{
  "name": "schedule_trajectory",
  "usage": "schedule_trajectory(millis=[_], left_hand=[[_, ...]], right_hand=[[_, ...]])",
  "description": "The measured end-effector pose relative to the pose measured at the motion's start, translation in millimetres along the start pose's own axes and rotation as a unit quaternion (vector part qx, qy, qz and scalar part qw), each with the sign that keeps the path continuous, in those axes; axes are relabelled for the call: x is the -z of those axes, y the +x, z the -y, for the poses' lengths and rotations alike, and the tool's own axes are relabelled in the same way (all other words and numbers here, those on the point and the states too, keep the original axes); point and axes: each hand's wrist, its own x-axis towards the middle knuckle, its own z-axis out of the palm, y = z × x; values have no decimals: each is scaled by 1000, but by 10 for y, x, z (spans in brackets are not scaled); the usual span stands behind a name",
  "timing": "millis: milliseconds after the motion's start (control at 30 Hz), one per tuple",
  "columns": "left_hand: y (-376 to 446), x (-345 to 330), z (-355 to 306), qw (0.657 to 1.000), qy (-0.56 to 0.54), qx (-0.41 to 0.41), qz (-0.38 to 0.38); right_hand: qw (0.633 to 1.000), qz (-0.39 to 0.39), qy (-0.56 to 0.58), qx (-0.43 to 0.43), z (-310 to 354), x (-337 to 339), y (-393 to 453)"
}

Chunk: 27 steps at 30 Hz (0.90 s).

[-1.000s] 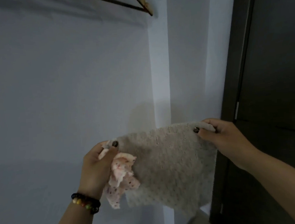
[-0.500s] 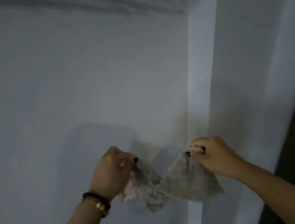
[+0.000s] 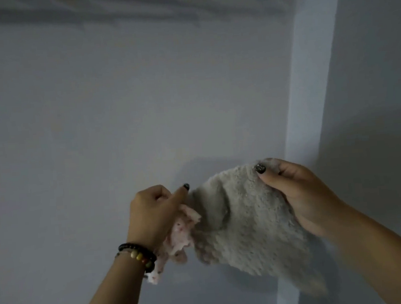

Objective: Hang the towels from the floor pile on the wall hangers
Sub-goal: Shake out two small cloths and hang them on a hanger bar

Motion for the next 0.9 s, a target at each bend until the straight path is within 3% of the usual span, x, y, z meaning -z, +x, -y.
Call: schedule_trajectory(millis=[100, 200, 300, 400, 467, 533, 633, 767, 900], left_hand=[[37, 8, -109, 997, 80, -14, -9], [159, 34, -163, 997, 68, 4, 28], [223, 113, -262, 992, -27, 68, 102], [247, 245, -355, 952, -203, 139, 183], [242, 349, -428, 936, -238, 133, 224], [228, 447, -498, 937, -210, 100, 259], [166, 565, -585, 922, -227, 79, 303], [127, 576, -618, 876, -293, 64, 377], [49, 436, -694, 931, -154, -43, 328]], right_hand=[[992, 56, 106, -47, 18, -87, -38], [984, 93, 142, -62, 72, -157, -9], [968, 183, 150, -84, 118, -256, 8], [941, 293, 133, -110, 75, -408, 16], [935, 332, 81, -99, 51, -506, -9], [948, 316, -33, -32, 73, -549, -31], [959, 214, -158, 93, 145, -503, -9], [975, 107, -117, 156, 260, -390, 31], [960, 109, -159, 202, 267, -392, 46]])
